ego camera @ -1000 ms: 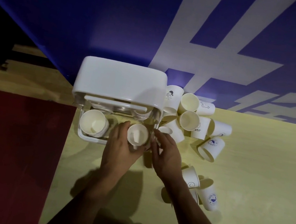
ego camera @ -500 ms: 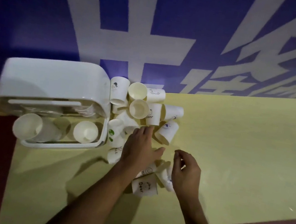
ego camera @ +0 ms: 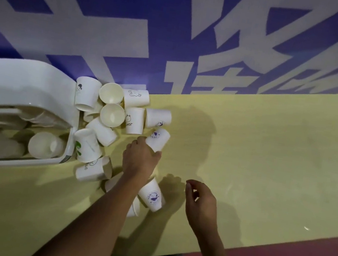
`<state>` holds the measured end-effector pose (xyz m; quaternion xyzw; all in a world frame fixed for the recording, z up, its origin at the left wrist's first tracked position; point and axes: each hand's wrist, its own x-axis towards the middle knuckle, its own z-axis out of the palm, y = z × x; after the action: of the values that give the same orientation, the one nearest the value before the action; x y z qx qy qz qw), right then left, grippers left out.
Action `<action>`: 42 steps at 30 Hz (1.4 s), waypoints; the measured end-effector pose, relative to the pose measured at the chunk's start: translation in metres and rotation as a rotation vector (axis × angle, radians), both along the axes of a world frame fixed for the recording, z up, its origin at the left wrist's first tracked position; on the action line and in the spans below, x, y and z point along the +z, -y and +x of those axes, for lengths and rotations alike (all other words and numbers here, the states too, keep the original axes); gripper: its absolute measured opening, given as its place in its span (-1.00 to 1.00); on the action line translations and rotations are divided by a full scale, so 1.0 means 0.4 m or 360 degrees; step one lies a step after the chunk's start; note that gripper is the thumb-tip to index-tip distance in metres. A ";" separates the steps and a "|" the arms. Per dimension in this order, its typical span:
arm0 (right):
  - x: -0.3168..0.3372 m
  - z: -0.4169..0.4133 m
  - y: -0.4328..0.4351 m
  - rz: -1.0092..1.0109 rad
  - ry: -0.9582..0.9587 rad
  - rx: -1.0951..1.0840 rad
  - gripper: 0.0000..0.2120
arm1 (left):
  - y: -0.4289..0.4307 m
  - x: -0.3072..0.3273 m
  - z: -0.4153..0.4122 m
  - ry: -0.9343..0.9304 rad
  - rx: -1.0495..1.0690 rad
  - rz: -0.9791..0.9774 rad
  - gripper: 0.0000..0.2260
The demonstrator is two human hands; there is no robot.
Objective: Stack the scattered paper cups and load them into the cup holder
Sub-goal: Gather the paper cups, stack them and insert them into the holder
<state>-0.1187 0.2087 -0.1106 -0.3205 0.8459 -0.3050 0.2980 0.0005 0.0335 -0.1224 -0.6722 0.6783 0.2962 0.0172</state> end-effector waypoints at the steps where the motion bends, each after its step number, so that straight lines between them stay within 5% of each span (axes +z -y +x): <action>1: -0.002 -0.018 0.007 -0.0014 0.0003 0.0009 -0.90 | -0.005 0.008 -0.002 -0.0082 0.0046 -0.0004 -0.47; 6: 0.000 -0.095 0.128 -0.0057 -0.0041 0.0141 -0.84 | -0.046 0.094 0.022 -0.0505 0.0243 -0.0125 -0.39; 12: 0.006 -0.106 0.424 -0.0151 -0.0345 0.0746 -0.41 | -0.077 0.157 0.093 -0.0621 0.0511 -0.0148 -0.29; 17: -0.022 -0.042 0.583 0.0202 -0.0653 0.1266 -0.19 | -0.095 0.185 0.148 -0.0736 0.0629 -0.0135 -0.35; 25: -0.072 -0.017 0.588 0.0224 -0.0893 0.1300 -0.49 | -0.109 0.205 0.203 -0.0857 0.0743 -0.0256 -0.46; 29: -0.032 -0.027 0.535 -0.0028 -0.0788 0.0980 -0.45 | -0.104 0.208 0.225 -0.0897 0.0710 -0.0302 -0.43; 33: 0.083 0.001 0.457 -0.0382 -0.0276 0.0649 -0.30 | -0.084 0.229 0.266 -0.1008 0.0695 -0.0252 -0.42; 42: 0.232 0.261 0.336 -0.0531 0.0252 0.0527 -0.29 | -0.037 0.258 0.452 -0.1027 0.0617 -0.0383 -0.39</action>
<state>-0.0145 0.0742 -0.0178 -0.4745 0.6939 -0.4115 0.3521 0.1814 0.0483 -0.0190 -0.6574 0.5393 0.4083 -0.3322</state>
